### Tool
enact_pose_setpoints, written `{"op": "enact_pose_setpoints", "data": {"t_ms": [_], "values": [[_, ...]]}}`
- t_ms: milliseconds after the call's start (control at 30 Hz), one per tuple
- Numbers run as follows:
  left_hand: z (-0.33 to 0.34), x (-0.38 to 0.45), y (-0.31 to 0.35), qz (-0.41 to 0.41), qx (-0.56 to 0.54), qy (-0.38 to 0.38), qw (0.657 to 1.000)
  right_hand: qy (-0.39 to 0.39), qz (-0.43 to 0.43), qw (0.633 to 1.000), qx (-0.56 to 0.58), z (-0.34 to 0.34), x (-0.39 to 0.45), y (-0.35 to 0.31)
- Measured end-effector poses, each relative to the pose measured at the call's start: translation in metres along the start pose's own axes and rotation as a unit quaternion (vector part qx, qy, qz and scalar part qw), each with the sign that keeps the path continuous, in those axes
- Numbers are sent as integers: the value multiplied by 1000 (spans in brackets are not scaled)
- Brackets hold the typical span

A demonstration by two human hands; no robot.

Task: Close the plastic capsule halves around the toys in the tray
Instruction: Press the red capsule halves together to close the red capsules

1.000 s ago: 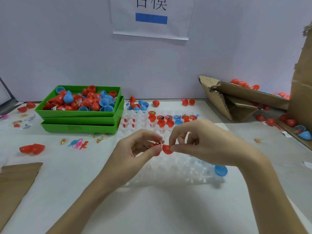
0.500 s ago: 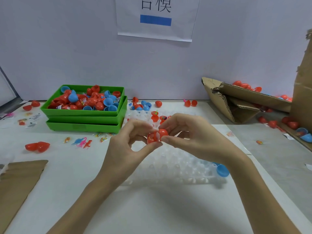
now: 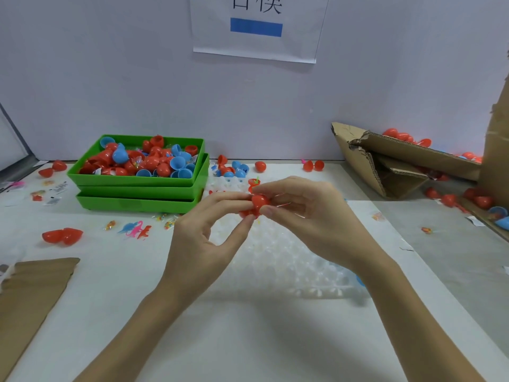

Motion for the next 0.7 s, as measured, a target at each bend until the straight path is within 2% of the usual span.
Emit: {"op": "enact_pose_setpoints", "data": {"t_ms": [200, 467, 700], "values": [[-3, 0, -5, -88, -76, 39, 992, 10, 48, 996, 77, 15, 0, 2], [-9, 4, -5, -116, -107, 67, 985, 57, 102, 980, 158, 22, -2, 10], [-5, 6, -7, -133, -76, 14, 988, 68, 154, 964, 204, 27, -2, 18]]}}
Point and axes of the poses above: each hand's wrist, its own x-axis towards the middle knuckle, its own z-axis out of the palm, y = z × x, the point moved 5 cm from there along x, towards the middle knuckle, and after that the axes turned 4 degrees about y, right-handed, at the moved point
